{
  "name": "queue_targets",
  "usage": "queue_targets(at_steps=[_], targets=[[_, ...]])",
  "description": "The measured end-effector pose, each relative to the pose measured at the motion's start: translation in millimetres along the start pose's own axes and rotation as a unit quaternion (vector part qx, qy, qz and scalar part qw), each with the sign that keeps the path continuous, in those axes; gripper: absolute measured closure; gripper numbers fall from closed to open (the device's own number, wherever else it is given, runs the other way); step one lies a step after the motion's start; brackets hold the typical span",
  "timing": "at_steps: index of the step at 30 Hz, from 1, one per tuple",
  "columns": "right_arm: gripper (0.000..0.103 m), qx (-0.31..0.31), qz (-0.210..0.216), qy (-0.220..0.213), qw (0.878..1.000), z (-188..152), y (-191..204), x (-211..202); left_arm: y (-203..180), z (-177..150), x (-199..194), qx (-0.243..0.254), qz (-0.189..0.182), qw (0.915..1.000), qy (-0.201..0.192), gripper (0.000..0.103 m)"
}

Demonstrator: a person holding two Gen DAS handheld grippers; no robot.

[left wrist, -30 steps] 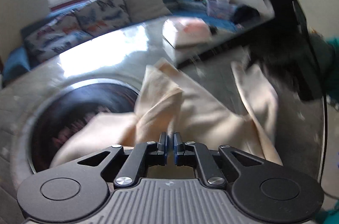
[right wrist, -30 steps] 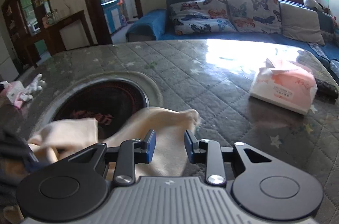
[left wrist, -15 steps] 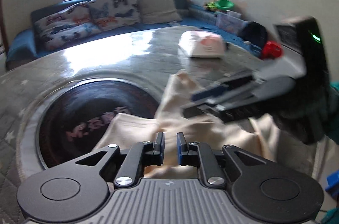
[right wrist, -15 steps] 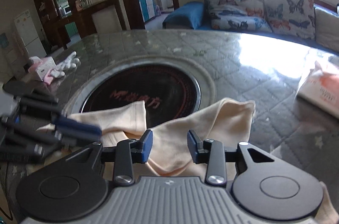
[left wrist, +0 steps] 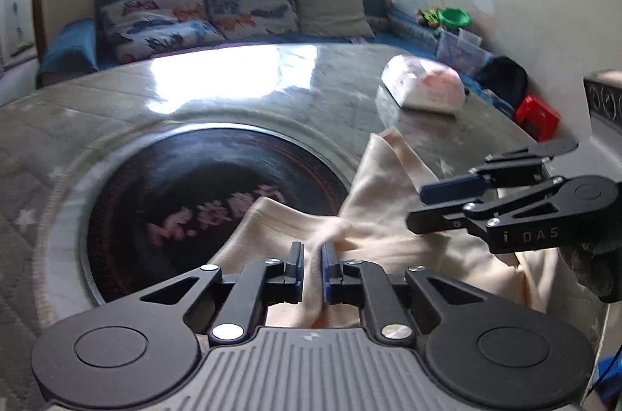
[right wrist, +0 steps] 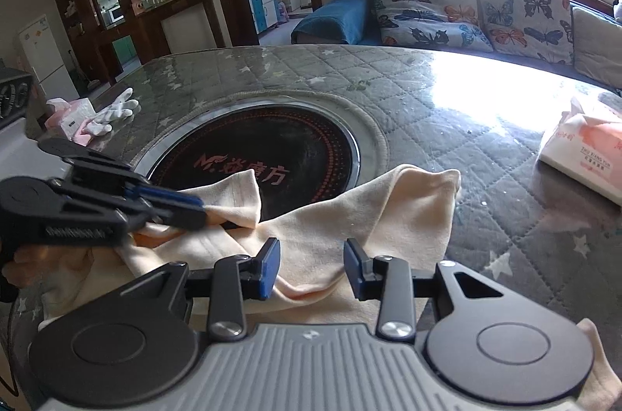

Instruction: Fold clothes

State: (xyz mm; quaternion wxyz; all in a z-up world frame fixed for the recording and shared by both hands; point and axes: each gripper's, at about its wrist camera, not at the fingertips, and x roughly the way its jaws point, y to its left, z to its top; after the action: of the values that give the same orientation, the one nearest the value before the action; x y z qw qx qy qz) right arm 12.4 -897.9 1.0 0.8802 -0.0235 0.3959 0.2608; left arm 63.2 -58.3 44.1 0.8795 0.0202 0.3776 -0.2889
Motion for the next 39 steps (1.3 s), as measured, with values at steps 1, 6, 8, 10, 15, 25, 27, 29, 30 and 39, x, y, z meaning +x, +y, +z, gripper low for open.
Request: queue_targets(at_steps=[1, 6, 8, 10, 15, 25, 27, 29, 30, 39], targets=[[0.067, 0.002, -0.002, 0.0, 1.0, -0.2, -1.6, -0.6, 2.8, -0.6, -4.4, -0.005, 0.009, 0.9999, -0.004, 0.096], [0.067, 0.011, -0.009, 0.001, 1.0, -2.8, -3.1, 1.7, 22.4, -4.8, -26.8, -0.041, 0.055, 0.9973, -0.025, 0.103], [0.067, 0.011, -0.011, 0.0, 1.0, -3.9, -1.3, 1.3, 30.1, -6.8, -38.1, -0.057, 0.051, 0.9965, -0.033, 0.103], [0.067, 0.01, -0.011, -0.002, 1.0, -4.1, 1.3, 0.1, 31.7, -6.6, -45.7, -0.065, 0.021, 0.9972, -0.03, 0.102], [0.067, 0.008, -0.011, -0.006, 1.0, -3.2, 7.7, -2.9, 0.9, -7.3, -34.1, 0.009, 0.01, 0.9999, -0.004, 0.094], [0.063, 0.007, -0.007, -0.007, 1.0, -4.2, 9.4, -6.2, -11.5, -18.4, -12.3, 0.058, 0.004, 0.9975, 0.04, 0.09], [0.063, 0.009, -0.006, -0.007, 1.0, -5.2, 8.9, -4.6, -10.5, -18.8, -7.7, 0.062, 0.009, 0.9968, 0.048, 0.088], [0.063, 0.011, -0.006, -0.007, 1.0, -6.3, 8.4, -4.2, -10.0, -19.0, -4.1, 0.067, 0.011, 0.9963, 0.053, 0.086], [0.063, 0.012, -0.006, -0.007, 1.0, -6.6, 8.5, -4.2, -9.8, -19.0, -2.6, 0.068, 0.012, 0.9961, 0.054, 0.086], [0.063, 0.018, -0.01, -0.008, 1.0, -8.8, 7.8, -5.5, -7.8, -16.6, 3.8, 0.071, 0.038, 0.996, 0.039, 0.098]])
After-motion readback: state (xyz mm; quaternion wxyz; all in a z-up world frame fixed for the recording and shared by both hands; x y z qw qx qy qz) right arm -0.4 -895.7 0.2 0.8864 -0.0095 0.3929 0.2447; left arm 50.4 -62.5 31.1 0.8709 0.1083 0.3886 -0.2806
